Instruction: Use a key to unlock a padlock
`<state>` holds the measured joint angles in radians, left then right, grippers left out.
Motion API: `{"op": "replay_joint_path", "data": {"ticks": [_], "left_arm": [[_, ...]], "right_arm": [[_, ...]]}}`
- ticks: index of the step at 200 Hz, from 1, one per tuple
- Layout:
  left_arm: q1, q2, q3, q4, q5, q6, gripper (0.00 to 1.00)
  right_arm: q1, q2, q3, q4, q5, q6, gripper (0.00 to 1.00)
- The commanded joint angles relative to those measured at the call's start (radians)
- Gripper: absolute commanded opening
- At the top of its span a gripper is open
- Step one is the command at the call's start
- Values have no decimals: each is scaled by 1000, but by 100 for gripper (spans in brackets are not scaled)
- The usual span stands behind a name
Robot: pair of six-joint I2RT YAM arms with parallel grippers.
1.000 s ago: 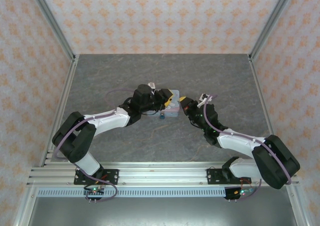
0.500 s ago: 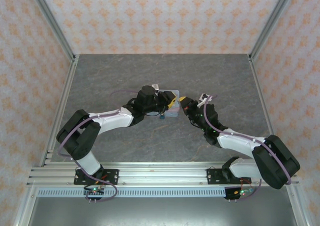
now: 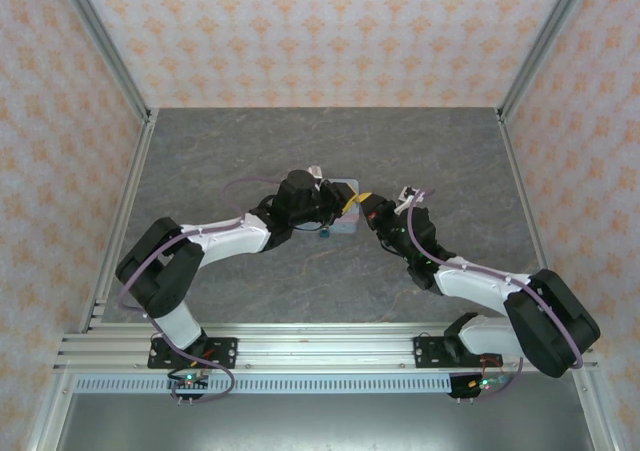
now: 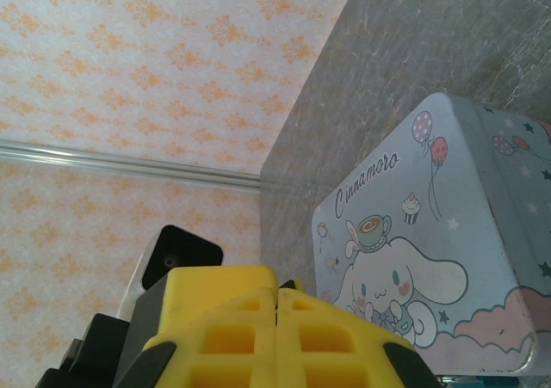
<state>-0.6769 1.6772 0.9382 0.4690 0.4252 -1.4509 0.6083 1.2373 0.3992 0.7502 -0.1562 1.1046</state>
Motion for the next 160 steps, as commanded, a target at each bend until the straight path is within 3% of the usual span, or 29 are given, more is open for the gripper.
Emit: {"op": "replay_joint_path", "data": {"ticks": [1,65,86,104,110,144,160], "left_arm": [[-9,9,33,28,-29,-7,15],[-12,11,34,28,-47,-4,0],[-10,8,34,16,-53,8,0],[-3,-1,41,-23,-55,45,0],[1,-6,41,-33,-51,61,0],[50,-33,49,-81,37,180,0],[80,-41,65,-111,108,260,0]], "right_arm": [[6,-5,3,49,-1,8,0],[5,-13,-10,48,4,14,0],[0,-26,-15,35,4,17,0],[-29,-93,-37,-31,11,18,42],[-42,-113,-43,-54,10,17,47],[-131,-277,-59,-230,-50,-39,59],[-175,-293,-36,-278,-141,-93,61]]}}
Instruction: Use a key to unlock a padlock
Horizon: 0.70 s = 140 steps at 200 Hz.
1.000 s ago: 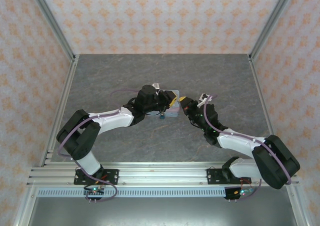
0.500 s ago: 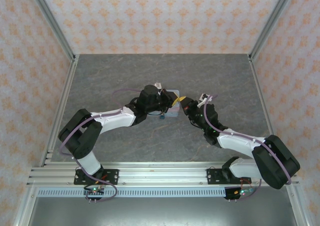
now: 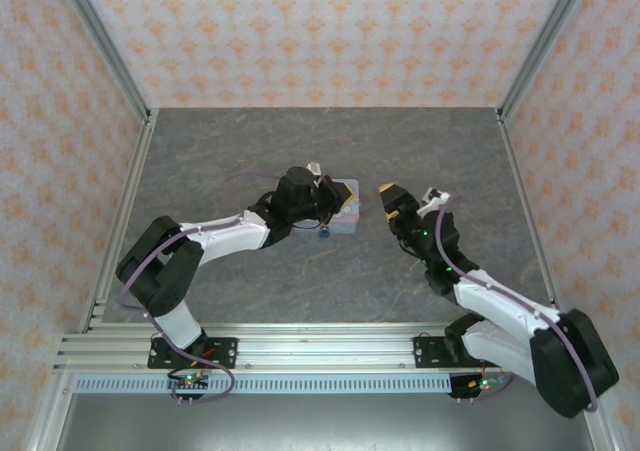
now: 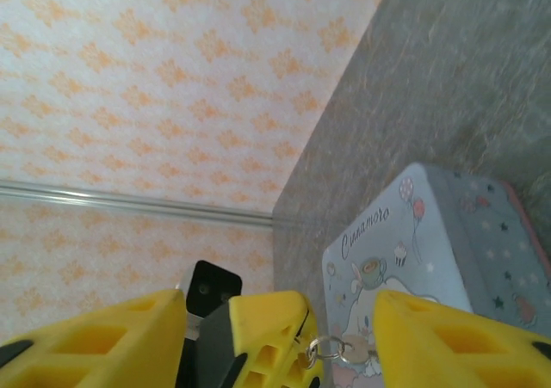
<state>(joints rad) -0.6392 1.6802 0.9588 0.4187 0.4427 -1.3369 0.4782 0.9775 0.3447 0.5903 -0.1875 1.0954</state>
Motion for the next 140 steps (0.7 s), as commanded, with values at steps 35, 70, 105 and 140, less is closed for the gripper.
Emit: {"op": "replay_joint_path", "data": {"ticks": [35,70,105,140], "left_arm": [[92,-68,121,-211,221,368,0],[128,-91,148,-255,303,466,0],[141,-91,144,-229,346,454,0],[141,-82,134,-189,360,425,0]], "right_arm": [[-92,71,90,-66,-322,-188,56],[-94,226,161,115,-469,-221,47],[-93,354,221,264,-538,-183,42],[-90,414,255,337,-569,-155,42]]}}
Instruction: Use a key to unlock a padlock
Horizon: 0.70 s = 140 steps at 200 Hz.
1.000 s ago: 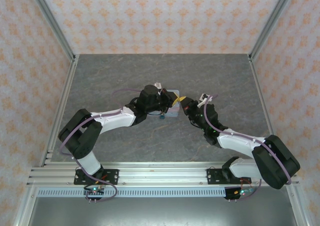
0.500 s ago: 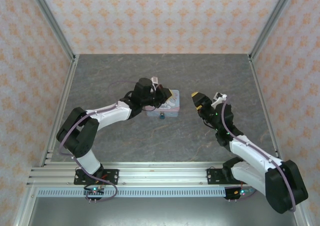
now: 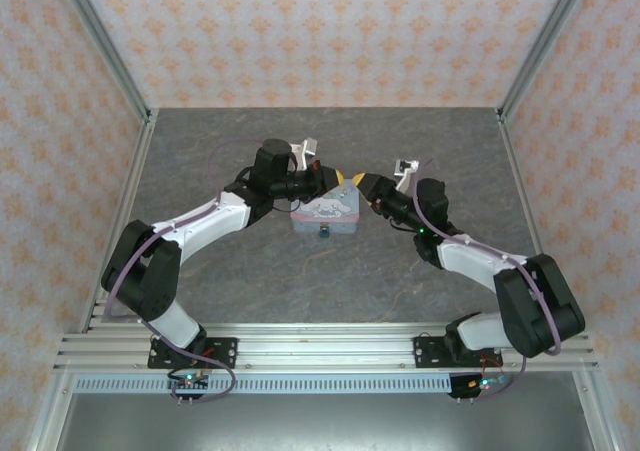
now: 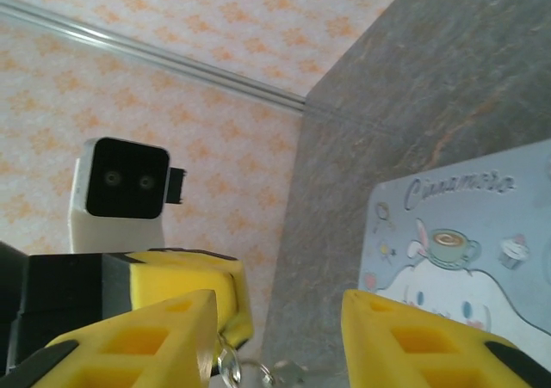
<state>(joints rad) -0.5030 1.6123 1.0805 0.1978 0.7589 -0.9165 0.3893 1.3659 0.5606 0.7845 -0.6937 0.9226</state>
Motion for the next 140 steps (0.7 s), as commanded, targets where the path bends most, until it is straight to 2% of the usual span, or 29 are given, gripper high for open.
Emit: {"op": "replay_joint_path", "data": {"ticks": [1,63,140], "left_arm": [[5,-14,12,35,43,3,0],[5,18,-22,201,13,-106,0],[5,18,-43,237,-45,-137,0]], "right_arm": [[0,26,39,145,-64,18,42],[29,75,3,267,-43,88,41],[50,85,-28,348,-7,141,36]]}}
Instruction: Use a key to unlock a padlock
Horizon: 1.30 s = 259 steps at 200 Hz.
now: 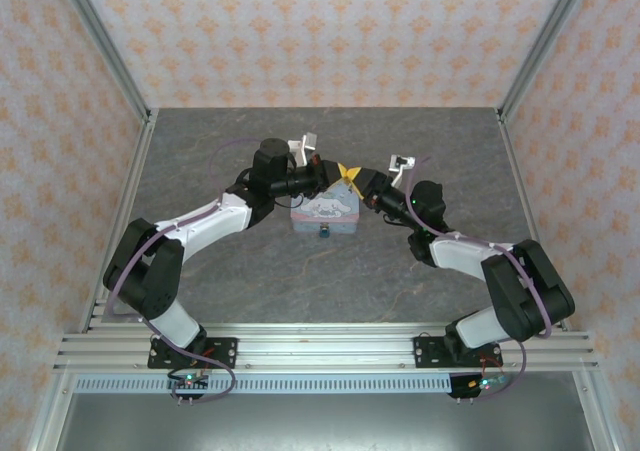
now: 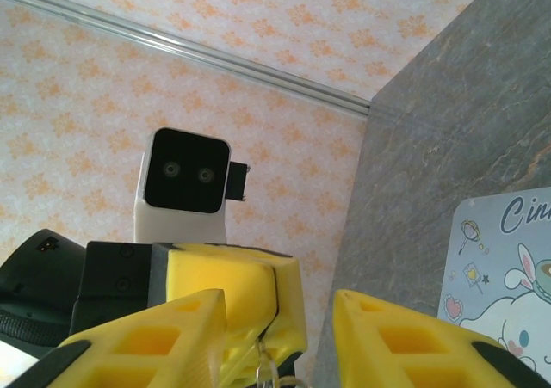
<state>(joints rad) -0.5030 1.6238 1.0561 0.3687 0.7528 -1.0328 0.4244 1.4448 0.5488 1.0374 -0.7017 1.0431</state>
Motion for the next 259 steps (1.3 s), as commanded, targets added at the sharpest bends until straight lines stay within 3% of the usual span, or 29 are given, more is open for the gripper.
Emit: {"op": "replay_joint_path", "data": {"ticks": [1,112,259], "left_arm": [[5,7,-20,66,-40,-21,0],[4,17,-52,154,-75,-93,0],[-23,47,-54,183,-99,-108,0]], "right_arm": [[15,5,-17,96,1,22,37],[32,27,-34,125,40,42,26],[33,78,3,170,44,78,21]]}}
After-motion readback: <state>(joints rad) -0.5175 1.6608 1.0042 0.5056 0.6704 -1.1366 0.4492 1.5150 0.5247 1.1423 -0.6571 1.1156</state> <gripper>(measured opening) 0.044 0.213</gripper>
